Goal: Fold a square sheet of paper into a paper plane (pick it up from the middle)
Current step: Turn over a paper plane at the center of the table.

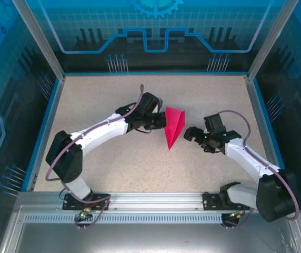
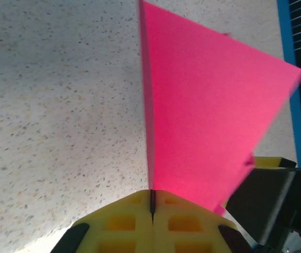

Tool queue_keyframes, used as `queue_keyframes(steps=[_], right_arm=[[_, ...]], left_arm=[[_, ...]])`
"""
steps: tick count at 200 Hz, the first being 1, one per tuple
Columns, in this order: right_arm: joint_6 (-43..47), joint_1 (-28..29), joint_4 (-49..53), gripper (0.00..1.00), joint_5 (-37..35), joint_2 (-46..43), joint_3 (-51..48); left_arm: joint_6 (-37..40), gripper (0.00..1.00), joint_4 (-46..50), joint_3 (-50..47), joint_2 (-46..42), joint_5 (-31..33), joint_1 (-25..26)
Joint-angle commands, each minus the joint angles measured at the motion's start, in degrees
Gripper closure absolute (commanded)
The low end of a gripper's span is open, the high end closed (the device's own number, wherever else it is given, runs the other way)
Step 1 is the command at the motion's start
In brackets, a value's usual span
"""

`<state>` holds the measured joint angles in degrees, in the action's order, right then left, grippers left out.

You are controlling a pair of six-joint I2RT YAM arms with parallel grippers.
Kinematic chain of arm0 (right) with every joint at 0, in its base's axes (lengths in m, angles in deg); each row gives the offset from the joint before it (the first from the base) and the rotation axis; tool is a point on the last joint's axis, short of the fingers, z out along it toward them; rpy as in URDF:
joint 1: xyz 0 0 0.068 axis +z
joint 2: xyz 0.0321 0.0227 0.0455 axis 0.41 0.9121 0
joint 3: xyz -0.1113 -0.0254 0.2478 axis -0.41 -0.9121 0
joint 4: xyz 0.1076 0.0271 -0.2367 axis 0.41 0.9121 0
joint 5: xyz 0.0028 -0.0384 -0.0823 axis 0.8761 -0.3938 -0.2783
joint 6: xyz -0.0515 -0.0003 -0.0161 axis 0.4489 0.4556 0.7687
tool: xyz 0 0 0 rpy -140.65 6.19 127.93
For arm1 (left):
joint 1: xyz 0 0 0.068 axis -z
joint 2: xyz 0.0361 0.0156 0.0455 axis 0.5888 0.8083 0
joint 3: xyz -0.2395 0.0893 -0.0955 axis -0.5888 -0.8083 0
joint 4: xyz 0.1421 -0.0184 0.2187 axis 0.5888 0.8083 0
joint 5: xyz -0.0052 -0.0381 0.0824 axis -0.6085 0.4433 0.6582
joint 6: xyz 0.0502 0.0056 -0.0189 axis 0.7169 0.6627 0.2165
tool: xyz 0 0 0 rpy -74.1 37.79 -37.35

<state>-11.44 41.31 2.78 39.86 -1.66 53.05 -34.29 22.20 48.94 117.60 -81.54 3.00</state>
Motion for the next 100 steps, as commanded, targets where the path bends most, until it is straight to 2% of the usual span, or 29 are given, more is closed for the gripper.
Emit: queue_keyframes(steps=[1, 22, 50, 100], right_arm=[[-0.5, 1.19, -0.42, 0.01, -0.69, -1.37, 1.3], [-1.57, 1.94, 0.12, 0.01, -2.98, -2.61, 1.1], [-1.8, 3.34, 0.06, 0.02, -4.08, -3.48, 0.88], [0.56, 11.74, -3.38, 0.25, -3.1, 2.09, 3.6]], left_arm=[[-3.9, 1.0, -12.66, -5.81, 2.16, -8.41, -0.83], [-8.78, 1.0, -22.43, -11.12, 3.86, -11.58, -1.09], [-12.95, 1.0, -31.1, -16.62, 4.88, -11.84, -1.06], [-14.56, 1.0, -34.21, -21.96, 5.78, -9.8, -1.09]])
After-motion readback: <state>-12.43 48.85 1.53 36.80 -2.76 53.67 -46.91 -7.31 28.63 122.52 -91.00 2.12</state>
